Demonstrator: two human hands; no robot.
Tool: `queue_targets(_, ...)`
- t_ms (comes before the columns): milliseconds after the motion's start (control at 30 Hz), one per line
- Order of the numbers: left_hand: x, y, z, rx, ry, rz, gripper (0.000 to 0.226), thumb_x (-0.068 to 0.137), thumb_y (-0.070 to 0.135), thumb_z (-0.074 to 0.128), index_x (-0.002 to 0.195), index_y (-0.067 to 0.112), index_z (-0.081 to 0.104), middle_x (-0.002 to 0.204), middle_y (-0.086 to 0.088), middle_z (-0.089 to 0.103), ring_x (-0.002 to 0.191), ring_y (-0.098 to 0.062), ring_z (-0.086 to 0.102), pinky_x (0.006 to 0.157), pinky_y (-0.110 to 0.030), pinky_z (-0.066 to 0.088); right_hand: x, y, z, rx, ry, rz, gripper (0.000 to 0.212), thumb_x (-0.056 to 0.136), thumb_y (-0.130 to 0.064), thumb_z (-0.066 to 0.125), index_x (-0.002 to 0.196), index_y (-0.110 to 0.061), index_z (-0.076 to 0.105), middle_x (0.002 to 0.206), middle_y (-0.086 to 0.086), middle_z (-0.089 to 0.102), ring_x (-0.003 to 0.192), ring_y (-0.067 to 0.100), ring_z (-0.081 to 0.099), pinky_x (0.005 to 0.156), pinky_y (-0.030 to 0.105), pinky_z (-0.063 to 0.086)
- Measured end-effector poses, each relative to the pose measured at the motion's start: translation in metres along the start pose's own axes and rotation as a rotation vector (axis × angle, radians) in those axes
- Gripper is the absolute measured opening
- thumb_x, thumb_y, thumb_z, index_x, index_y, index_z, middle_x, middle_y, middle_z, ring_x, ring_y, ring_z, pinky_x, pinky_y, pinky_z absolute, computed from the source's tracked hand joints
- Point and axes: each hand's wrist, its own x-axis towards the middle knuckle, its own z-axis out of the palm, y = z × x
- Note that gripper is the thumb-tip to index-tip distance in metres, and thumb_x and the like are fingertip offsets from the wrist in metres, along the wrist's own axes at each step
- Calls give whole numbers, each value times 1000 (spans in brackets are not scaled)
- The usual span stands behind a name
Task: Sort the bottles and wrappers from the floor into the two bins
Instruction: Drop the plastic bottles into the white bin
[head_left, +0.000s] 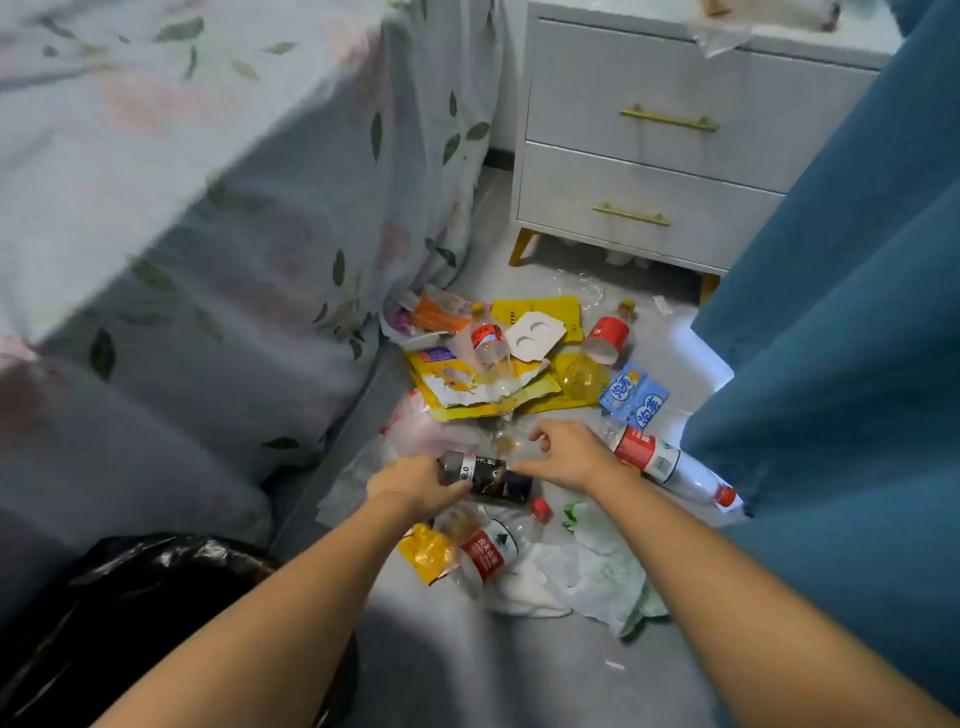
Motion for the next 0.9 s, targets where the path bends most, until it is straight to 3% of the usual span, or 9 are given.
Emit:
queue_targets(133, 40, -12, 20, -92, 34, -105, 50, 78, 70, 51, 62, 23, 50, 73, 1, 59, 77, -19, 59, 66, -28, 44, 45, -8, 33, -109, -176, -151, 74, 69, -44, 79, 131, -15, 49, 132, 8, 55, 120, 25, 54, 99, 35, 46)
queue_targets(233, 50, -23, 38, -154, 41, -133, 49, 77, 71, 53, 65, 23, 49, 71, 2, 57, 79, -21, 60, 61, -26, 42, 66, -12, 58, -158, -197, -199, 85, 70, -38, 80, 140, -12, 39, 141, 10, 47, 127, 27, 48, 103, 36, 43)
queue_targets(467, 60, -48, 51, -195, 28, -184, 65, 73, 75, 51, 99, 17, 64, 101, -5, 67, 92, -23, 62, 75, -32, 53, 80, -4, 108, -212, -118, -269, 80, 67, -41, 79, 136, -24, 42, 130, 4, 53, 116, 24, 53, 95, 38, 48)
queue_targets(633, 60, -38, 46, -327, 114, -163, 61, 75, 71, 54, 93, 14, 61, 108, -11, 67, 98, -26, 63, 78, -32, 50, 90, 2, 111, -235, -105, -257, 73, 59, -52, 76, 124, -29, 52, 113, 1, 65, 98, 21, 63, 82, 34, 53)
queue_targets(800, 46, -14, 30, -825, 163, -180, 70, 77, 58, 66, 121, 5, 55, 113, -9, 55, 108, -24, 55, 88, -31, 46, 71, 2, 96, 150, 75, -223, 61, 60, -59, 73, 105, -23, 56, 97, -2, 65, 88, 17, 61, 72, 30, 50)
queue_targets(900, 44, -6, 20, -1096, 29, -49, 79, 73, 59, 69, 130, 7, 49, 119, -3, 50, 114, -23, 50, 94, -34, 45, 51, -9, 77, 412, 153, -264, 48, 68, -47, 78, 106, -24, 57, 92, -10, 64, 86, 9, 61, 65, 20, 45)
